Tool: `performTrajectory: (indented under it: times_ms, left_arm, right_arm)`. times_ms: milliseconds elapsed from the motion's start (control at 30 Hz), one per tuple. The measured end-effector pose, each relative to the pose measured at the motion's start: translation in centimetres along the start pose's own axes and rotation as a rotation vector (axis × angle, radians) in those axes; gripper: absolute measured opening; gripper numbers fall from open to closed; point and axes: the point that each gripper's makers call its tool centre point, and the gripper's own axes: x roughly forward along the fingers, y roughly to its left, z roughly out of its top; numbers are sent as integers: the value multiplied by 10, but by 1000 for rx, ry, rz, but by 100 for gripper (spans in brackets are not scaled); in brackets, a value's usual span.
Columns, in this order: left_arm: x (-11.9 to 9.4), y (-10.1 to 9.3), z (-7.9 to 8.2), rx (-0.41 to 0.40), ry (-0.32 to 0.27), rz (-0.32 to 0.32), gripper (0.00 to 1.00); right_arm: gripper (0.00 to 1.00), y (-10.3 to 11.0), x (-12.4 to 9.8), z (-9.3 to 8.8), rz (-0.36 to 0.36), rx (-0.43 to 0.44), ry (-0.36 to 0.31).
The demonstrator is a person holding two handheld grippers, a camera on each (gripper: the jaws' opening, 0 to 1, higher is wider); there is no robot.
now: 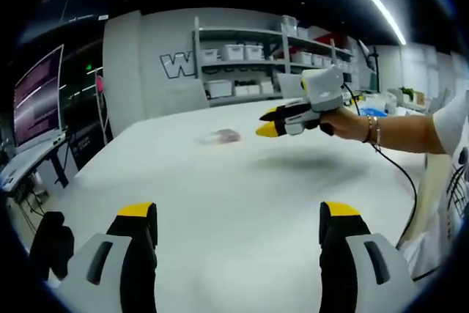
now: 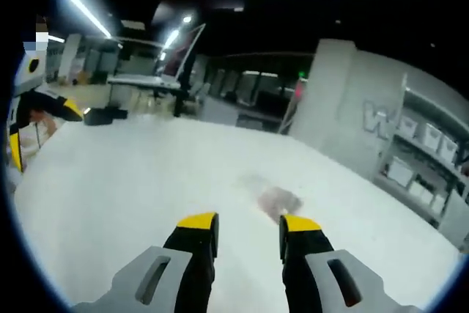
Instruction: Open the resealable bag by pulling the two sides of the seal apart until the entire bag opening is separated and visibly accessible.
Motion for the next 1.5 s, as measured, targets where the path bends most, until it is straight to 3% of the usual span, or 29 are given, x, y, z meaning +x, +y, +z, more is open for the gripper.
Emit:
performTrajectory:
  times_ms: [200, 700, 1100, 1500]
  left_arm:
    - [-1, 0, 1, 4, -1, 0, 90]
    - [-1, 6, 2, 2, 0, 12, 90]
    - [4, 8, 2, -3, 4, 11, 90]
    - [8, 11, 3, -7, 5, 11, 90]
  right_arm:
    - [28, 0, 12, 1, 9, -67, 5]
    - [24, -13, 37, -5, 6, -131, 29]
    - [23, -8, 55, -8, 19, -216, 53]
    - [22, -9, 68, -8, 27, -242, 64]
